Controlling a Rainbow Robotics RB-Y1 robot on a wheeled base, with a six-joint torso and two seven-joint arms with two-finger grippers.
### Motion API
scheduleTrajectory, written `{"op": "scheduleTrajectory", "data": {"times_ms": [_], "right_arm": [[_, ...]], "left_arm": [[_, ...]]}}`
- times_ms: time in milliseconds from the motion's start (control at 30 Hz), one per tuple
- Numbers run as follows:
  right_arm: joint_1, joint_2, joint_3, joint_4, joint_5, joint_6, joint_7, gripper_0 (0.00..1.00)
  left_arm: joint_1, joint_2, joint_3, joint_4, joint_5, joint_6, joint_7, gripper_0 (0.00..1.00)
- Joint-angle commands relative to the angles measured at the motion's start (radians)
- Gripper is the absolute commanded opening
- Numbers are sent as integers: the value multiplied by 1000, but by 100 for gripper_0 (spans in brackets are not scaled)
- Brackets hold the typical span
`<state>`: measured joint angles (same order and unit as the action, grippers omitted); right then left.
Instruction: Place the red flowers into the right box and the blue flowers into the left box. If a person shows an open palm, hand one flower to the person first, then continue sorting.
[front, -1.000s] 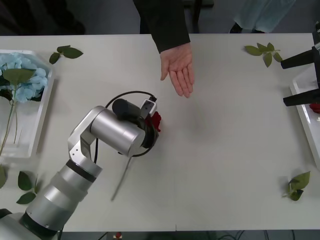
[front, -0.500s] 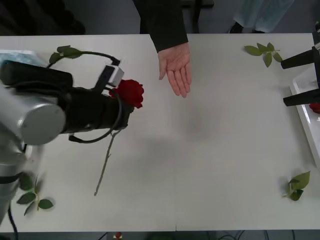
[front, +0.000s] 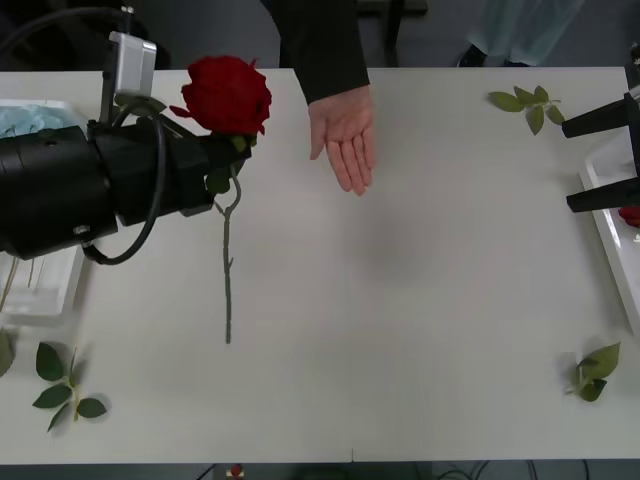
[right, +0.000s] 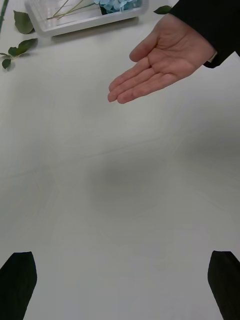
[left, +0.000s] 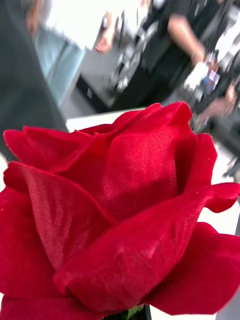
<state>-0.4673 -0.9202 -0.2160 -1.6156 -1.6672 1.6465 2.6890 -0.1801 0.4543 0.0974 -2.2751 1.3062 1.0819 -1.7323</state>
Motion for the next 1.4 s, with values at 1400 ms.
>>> {"op": "scheduleTrajectory", "data": {"times_ms": [1400], "right_arm": [[-65,304,176,11,-180,-162,-448,100]], "left_arm": [[-318,-445,-119,479,128,-309,-283,0]]}}
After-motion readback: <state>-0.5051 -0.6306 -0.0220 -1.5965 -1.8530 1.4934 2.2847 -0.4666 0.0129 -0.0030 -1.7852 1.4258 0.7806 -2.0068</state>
